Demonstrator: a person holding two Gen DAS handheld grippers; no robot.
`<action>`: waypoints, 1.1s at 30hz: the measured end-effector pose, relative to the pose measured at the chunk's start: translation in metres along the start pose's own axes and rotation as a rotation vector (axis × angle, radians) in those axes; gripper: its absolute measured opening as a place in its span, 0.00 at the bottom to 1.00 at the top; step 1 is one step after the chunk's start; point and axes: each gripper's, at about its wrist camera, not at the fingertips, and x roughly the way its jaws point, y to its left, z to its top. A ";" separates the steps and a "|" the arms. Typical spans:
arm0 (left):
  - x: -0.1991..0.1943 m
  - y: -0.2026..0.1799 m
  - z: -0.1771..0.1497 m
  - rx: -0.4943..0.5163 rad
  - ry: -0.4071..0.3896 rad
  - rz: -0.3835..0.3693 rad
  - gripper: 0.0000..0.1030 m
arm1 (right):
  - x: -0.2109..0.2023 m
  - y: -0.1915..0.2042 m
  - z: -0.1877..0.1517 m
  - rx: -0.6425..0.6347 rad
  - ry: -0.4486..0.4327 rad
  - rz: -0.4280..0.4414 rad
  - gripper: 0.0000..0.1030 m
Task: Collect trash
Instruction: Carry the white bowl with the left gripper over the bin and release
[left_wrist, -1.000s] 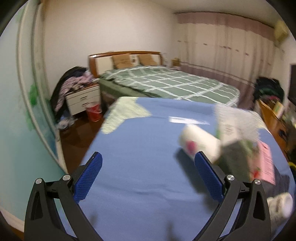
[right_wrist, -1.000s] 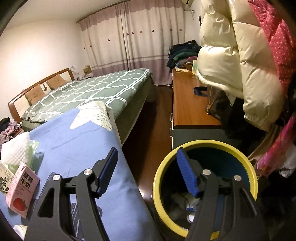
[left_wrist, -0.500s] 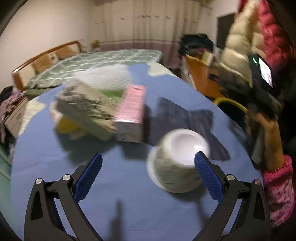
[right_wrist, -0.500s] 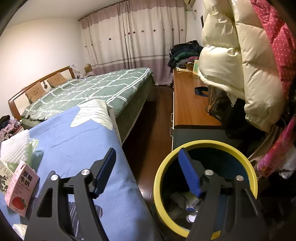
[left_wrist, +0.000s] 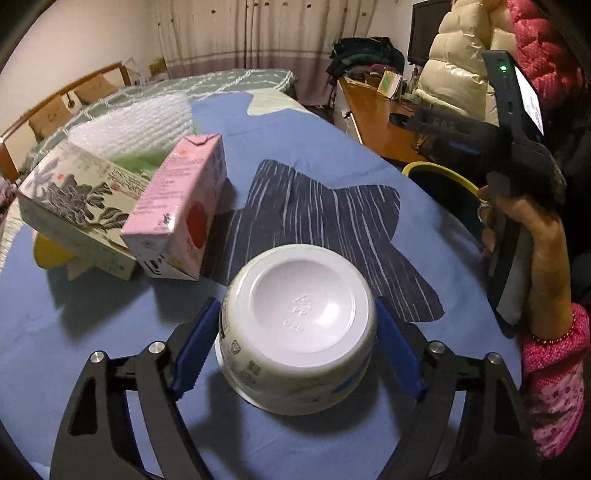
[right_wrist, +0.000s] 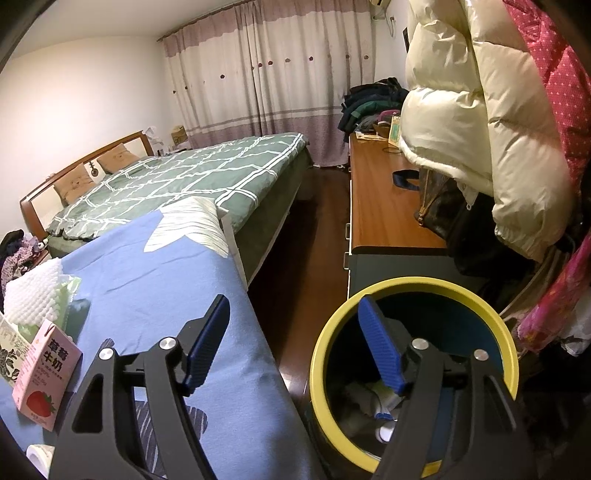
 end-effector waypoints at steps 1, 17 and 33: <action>0.001 -0.001 0.001 0.006 -0.001 0.005 0.79 | 0.000 0.000 0.000 0.000 0.002 0.001 0.67; 0.010 -0.037 0.058 0.104 -0.032 -0.021 0.79 | -0.070 -0.071 -0.004 0.062 -0.082 -0.036 0.67; 0.090 -0.172 0.163 0.213 0.026 -0.190 0.79 | -0.129 -0.139 -0.036 0.060 -0.045 -0.077 0.67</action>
